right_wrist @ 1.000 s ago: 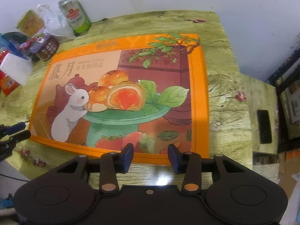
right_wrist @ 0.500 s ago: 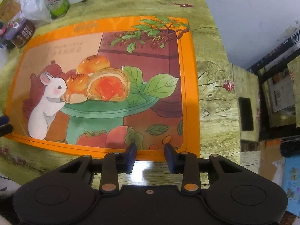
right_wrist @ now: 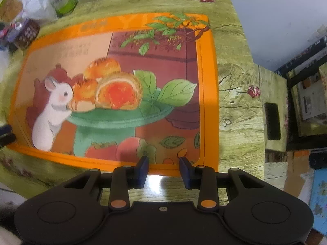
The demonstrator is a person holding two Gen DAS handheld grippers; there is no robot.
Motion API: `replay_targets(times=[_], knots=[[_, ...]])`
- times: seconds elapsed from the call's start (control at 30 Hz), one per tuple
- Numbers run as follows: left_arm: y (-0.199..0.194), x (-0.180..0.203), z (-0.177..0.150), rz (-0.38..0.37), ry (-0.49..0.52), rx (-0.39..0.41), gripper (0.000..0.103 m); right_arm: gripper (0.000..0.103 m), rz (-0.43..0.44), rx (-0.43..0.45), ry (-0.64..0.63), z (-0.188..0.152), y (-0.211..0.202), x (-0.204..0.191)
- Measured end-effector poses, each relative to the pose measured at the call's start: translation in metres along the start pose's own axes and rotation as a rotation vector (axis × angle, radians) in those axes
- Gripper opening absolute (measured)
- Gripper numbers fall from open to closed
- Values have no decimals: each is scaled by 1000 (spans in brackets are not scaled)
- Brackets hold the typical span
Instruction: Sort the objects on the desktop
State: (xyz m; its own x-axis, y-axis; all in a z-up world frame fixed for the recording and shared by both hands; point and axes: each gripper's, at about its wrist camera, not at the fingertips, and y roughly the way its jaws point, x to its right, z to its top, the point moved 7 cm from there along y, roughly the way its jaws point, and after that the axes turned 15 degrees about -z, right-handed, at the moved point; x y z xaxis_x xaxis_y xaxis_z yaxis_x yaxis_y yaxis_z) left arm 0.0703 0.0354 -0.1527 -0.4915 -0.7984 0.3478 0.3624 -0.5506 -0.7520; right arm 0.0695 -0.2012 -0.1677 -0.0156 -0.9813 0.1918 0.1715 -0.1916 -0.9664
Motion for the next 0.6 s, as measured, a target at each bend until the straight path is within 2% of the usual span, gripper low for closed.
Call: replay_targets(times=[0.1,0.3,0.4,0.6], knots=[[1,5,19,-8,34,23,24,32,11,50,18,17,-10,6],[36,4,32,9,61,-21,24,32,3,88,-19,52,-1,6],[47,2,28,25,63,-43,24,32,8,81,-52,59,7,1],[48,2,27,32,39,-28,24,33,-12,59,-118,58,22,-8]])
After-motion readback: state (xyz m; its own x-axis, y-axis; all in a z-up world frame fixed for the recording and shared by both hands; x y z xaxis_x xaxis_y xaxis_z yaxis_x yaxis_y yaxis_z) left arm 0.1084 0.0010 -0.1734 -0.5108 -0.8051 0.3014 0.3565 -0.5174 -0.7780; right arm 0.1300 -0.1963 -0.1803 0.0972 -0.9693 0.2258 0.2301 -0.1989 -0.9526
